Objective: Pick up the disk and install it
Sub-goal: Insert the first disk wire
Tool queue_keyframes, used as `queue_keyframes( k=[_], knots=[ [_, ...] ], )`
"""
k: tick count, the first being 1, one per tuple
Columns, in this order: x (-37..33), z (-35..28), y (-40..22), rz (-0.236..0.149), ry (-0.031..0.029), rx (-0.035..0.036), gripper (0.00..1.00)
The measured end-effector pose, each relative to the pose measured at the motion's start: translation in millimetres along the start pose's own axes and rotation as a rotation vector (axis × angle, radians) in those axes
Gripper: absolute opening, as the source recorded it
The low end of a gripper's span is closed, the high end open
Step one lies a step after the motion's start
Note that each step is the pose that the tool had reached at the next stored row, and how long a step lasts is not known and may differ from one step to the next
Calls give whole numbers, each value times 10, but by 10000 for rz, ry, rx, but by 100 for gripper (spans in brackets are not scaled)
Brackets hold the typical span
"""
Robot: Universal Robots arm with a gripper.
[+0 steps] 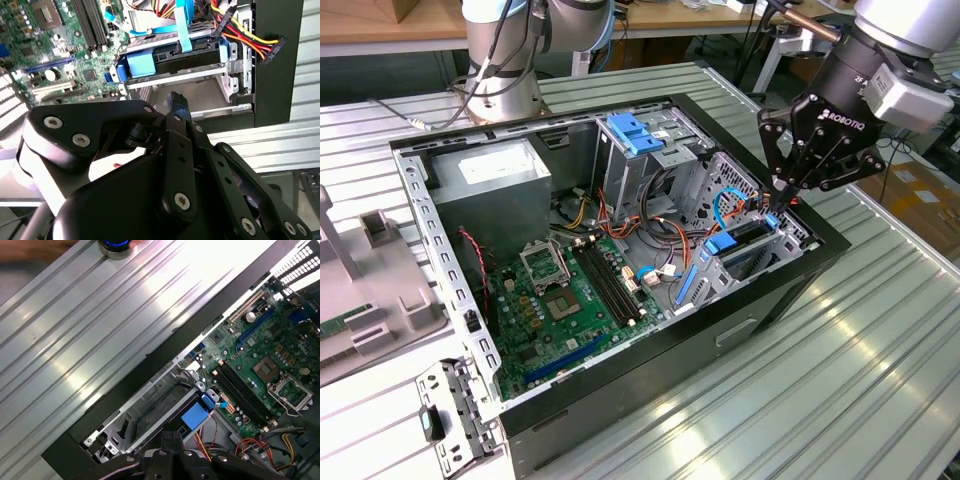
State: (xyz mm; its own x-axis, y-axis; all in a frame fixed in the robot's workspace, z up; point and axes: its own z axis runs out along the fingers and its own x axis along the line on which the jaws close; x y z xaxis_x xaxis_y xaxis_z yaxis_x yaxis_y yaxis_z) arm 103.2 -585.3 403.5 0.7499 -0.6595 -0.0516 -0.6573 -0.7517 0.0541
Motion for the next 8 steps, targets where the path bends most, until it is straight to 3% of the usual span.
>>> queue_keyframes(
  k=[2, 5, 6, 8],
  knots=[
    [0, 0, 1, -326, 18, -17, 11],
    [0, 0, 1, -333, 19, -18, 11],
    [0, -1, 0, -335, 1, 11, 11],
    [0, 1, 0, -347, -65, 163, 11]
  ],
)
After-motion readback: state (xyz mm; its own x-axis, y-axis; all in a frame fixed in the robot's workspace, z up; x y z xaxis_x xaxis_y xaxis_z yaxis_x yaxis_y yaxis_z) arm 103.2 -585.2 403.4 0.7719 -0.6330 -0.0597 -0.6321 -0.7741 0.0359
